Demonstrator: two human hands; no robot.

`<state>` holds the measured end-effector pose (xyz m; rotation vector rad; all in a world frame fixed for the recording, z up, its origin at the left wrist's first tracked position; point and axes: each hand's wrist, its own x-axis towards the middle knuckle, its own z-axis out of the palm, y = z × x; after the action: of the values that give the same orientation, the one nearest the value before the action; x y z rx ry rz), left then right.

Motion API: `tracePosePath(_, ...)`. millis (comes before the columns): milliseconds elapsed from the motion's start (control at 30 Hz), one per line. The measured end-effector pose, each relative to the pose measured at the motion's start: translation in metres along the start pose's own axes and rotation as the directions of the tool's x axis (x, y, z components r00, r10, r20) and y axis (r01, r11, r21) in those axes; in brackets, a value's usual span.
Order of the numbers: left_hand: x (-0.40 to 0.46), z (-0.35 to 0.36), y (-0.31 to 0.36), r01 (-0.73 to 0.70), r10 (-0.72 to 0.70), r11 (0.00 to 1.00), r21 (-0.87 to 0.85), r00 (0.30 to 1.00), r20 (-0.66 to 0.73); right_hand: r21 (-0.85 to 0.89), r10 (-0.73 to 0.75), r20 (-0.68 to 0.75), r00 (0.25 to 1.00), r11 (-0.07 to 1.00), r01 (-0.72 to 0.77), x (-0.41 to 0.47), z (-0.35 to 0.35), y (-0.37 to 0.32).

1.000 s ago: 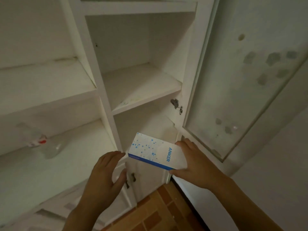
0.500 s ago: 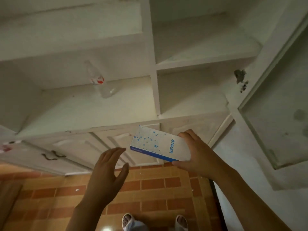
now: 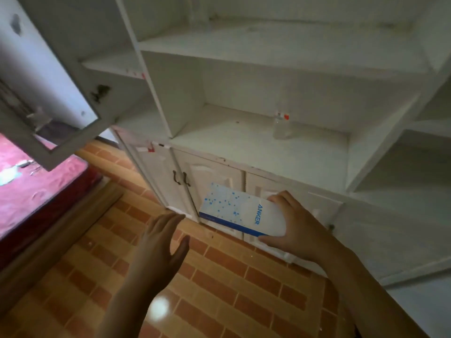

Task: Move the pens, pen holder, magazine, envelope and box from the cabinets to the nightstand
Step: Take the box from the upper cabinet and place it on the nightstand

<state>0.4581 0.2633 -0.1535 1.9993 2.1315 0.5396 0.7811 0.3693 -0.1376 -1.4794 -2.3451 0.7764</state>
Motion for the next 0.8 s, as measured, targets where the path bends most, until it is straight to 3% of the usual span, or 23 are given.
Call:
tracePosePath(267,-0.067,-0.079,-0.164,0.211,-0.203,0.976,0.056,0.972,-0.119,-0.046,-0.215,0.076,0.974,0.975,0.219,0.074,0.096,-0.163)
tracePosePath(500,-0.143,-0.14,-0.301,0.364,-0.345,0.93,0.048,0.911,-0.228,-0.042,-0.412,0.12,0.903,0.907,0.42,0.131,0.19,-0.298)
tracePosePath(800,-0.231,-0.194,-0.406,0.623,-0.588,0.782,-0.019,0.727,-0.354,0.015,-0.639,0.269,0.721,0.751,0.66,0.187,0.301,-0.468)
